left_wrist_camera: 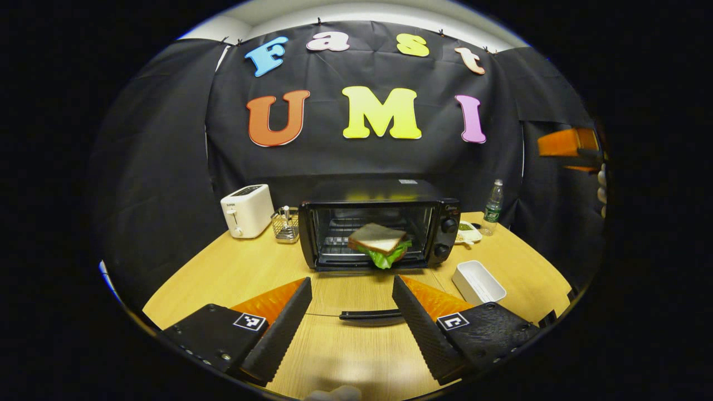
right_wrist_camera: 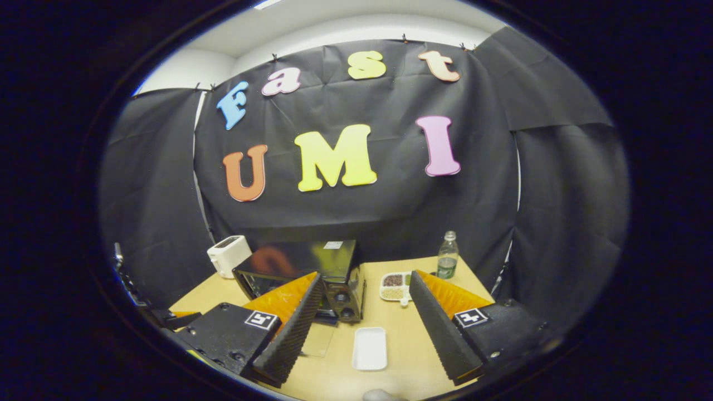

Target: Open the electric oven with the left hand, put the food in, and close the electric oven.

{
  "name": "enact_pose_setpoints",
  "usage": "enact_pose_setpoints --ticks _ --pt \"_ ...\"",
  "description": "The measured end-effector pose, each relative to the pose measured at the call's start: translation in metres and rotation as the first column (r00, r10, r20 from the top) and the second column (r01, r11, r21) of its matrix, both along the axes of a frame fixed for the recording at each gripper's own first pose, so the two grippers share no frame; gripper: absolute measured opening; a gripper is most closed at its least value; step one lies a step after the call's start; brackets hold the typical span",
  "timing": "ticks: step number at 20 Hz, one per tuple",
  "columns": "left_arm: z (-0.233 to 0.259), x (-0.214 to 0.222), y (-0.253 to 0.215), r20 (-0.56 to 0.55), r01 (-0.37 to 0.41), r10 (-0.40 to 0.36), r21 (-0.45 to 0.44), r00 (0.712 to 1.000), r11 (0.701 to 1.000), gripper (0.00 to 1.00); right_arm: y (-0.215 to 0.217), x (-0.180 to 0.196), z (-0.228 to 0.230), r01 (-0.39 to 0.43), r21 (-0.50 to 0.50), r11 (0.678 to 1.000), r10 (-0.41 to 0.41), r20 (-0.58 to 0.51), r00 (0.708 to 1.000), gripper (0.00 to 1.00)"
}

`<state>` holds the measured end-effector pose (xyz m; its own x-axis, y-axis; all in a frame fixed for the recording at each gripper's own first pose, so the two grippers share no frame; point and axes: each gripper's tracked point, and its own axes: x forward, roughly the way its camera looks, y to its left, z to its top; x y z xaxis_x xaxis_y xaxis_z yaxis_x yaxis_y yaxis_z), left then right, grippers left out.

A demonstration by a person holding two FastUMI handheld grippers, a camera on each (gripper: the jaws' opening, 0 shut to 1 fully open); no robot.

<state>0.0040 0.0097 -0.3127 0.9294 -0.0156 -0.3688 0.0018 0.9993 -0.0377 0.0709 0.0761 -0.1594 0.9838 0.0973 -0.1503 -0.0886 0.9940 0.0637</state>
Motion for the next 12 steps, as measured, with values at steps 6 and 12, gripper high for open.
enact_pose_setpoints --ticks 6,12 --pt "-0.066 0.006 -0.031 -0.09 0.031 -0.032 -0.007 0.995 0.999 0.96 -0.063 -0.032 0.012 0.088 -0.043 0.995 -0.088 0.004 0.996 0.89" --pt "-0.12 0.01 -0.05 -0.179 0.04 -0.036 0.017 0.983 0.999 0.96 -0.105 -0.055 0.005 0.134 -0.052 0.99 -0.136 -0.028 0.99 0.89"
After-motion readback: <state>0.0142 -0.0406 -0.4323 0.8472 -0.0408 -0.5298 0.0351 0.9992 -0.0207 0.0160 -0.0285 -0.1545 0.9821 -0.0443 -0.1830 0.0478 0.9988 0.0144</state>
